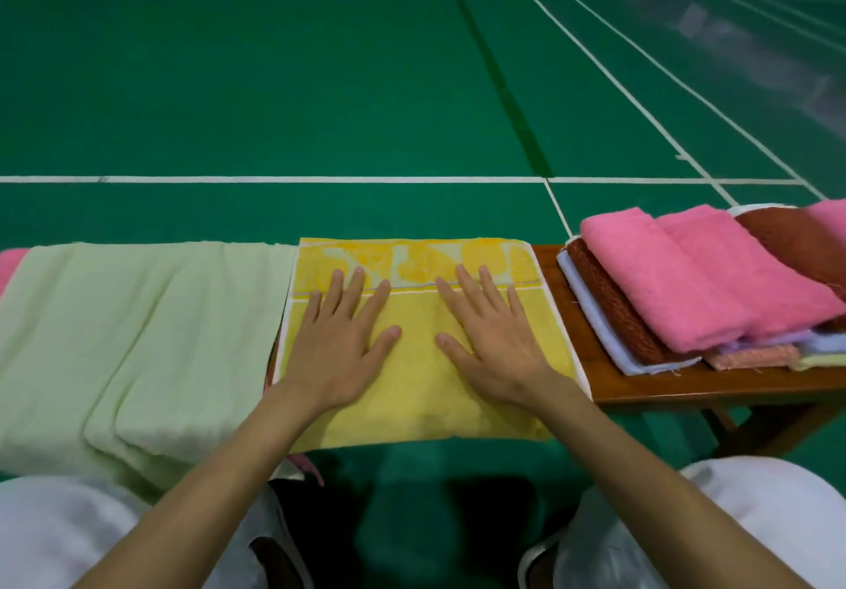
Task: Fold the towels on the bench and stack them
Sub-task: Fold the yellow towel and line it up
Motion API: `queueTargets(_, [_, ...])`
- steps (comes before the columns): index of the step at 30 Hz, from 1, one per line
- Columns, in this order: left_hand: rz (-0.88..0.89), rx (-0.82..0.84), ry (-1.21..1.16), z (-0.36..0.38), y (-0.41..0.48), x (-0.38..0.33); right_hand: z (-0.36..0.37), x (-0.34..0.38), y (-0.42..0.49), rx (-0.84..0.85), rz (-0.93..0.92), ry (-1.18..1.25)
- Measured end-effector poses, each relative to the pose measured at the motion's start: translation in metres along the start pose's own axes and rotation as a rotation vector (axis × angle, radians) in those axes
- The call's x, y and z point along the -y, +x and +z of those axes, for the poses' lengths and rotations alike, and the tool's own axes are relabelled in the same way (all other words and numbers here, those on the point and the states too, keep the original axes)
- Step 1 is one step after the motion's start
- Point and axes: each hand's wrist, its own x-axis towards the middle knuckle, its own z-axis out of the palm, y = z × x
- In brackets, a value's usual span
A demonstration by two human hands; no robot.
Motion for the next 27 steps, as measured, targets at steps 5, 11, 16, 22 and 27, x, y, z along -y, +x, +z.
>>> queueTargets(5, [-0.005,-0.029,0.039,0.004,0.003,0.012,0.006,-0.025,-0.004,0.008,0.142,-0.031])
queueTargets(11, [-0.064,-0.042,0.053,0.003,0.002,0.027,0.006,-0.043,-0.010,-0.062,0.296,-0.045])
queueTargets(16, [-0.060,-0.046,0.034,0.002,0.000,0.025,0.004,-0.042,-0.012,-0.067,0.296,-0.033])
queueTargets(22, [-0.114,-0.228,-0.412,-0.013,-0.009,0.026,-0.001,-0.044,-0.014,-0.165,0.307,0.141])
queueTargets(27, [-0.303,-0.361,-0.189,-0.019,-0.021,0.030,-0.009,-0.039,-0.015,-0.482,0.478,0.089])
